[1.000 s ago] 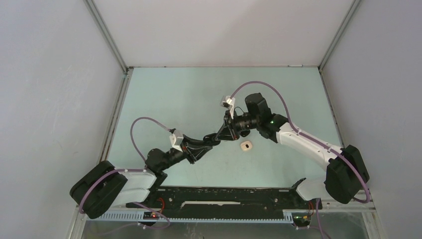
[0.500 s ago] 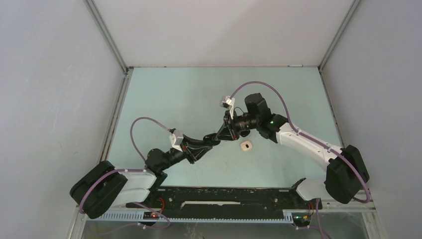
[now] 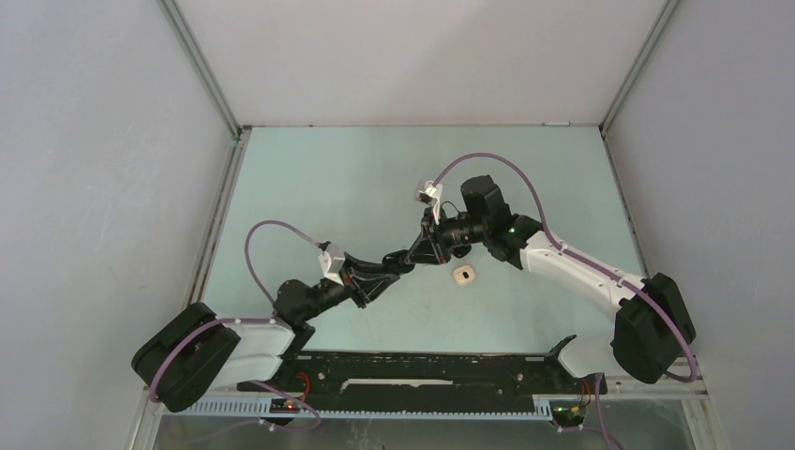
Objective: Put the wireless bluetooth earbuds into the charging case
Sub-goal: Insert the right earbud into the right side groove of the charging case.
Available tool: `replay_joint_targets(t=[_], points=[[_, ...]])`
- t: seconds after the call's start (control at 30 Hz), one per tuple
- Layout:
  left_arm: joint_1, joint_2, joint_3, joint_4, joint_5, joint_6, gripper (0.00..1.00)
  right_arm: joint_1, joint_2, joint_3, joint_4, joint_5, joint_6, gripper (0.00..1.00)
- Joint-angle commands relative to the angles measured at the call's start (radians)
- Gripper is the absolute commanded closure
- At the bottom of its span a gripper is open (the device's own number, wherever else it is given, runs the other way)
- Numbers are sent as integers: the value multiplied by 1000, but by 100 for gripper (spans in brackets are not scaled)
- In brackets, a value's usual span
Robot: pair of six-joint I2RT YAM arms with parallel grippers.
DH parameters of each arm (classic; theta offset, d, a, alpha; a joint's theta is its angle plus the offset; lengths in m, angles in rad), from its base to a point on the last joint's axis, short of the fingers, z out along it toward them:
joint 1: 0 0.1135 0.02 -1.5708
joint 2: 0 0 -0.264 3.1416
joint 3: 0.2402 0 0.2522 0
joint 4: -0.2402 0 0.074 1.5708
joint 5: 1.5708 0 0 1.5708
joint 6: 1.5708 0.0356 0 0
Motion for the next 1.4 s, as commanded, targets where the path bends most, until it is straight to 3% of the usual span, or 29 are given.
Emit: replay_joint_targets(t=[0.0, 0.63, 0.93, 1.2, 1.37], points=[[6, -8, -6, 94, 7, -12, 100, 0, -12, 15, -3, 24, -19, 94], [26, -7, -6, 94, -5, -25, 100, 6, -10, 15, 5, 46, -3, 94], [27, -18, -6, 94, -17, -18, 100, 46, 4, 16, -15, 62, -9, 81], [29, -14, -6, 94, -8, -13, 100, 10, -46, 104, -198, 83, -65, 63], [29, -10, -6, 94, 1, -11, 100, -33, -89, 125, -246, 70, -66, 60]])
